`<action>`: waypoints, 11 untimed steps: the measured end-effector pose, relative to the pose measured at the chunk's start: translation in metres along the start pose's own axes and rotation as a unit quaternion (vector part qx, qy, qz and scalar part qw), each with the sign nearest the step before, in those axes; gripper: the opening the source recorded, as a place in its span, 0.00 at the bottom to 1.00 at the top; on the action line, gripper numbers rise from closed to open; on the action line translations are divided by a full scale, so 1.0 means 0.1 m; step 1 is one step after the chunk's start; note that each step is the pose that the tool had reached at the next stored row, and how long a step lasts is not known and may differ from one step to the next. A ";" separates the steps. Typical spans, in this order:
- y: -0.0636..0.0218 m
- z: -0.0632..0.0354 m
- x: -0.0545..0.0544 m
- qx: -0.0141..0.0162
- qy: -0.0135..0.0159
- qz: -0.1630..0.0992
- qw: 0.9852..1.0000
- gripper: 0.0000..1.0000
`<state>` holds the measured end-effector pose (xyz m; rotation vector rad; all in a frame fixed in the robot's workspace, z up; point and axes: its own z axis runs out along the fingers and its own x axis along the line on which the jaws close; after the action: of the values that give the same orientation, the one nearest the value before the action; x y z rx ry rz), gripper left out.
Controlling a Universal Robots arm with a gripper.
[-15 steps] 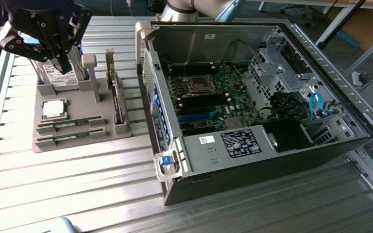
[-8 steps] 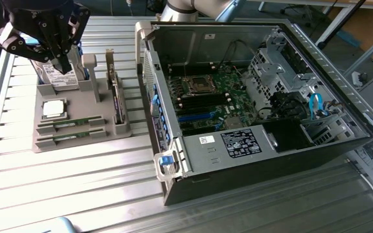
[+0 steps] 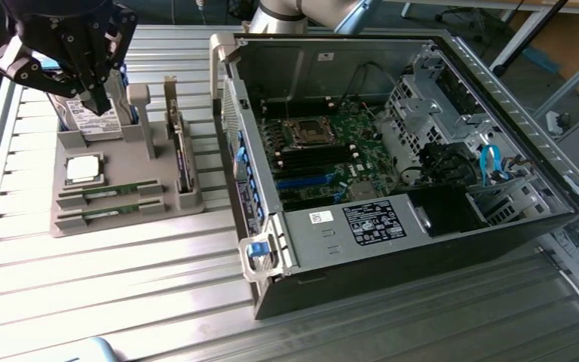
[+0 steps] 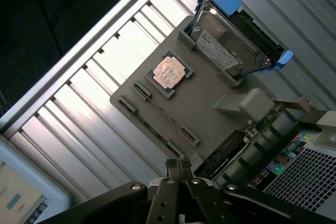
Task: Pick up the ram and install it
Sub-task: 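Pick up the ram and move it above insertion slot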
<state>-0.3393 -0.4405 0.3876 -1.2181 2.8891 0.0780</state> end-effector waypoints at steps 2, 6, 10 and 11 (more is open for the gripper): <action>0.000 0.000 0.00 0.000 0.000 -0.006 1.000 0.11; -0.001 0.000 0.00 0.000 0.001 -0.017 1.000 0.11; 0.000 0.000 0.00 -0.001 0.001 -0.029 1.000 0.11; 0.000 0.000 0.00 -0.001 0.001 -0.032 0.999 0.11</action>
<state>-0.3393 -0.4406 0.3876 -1.3108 2.8500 0.0782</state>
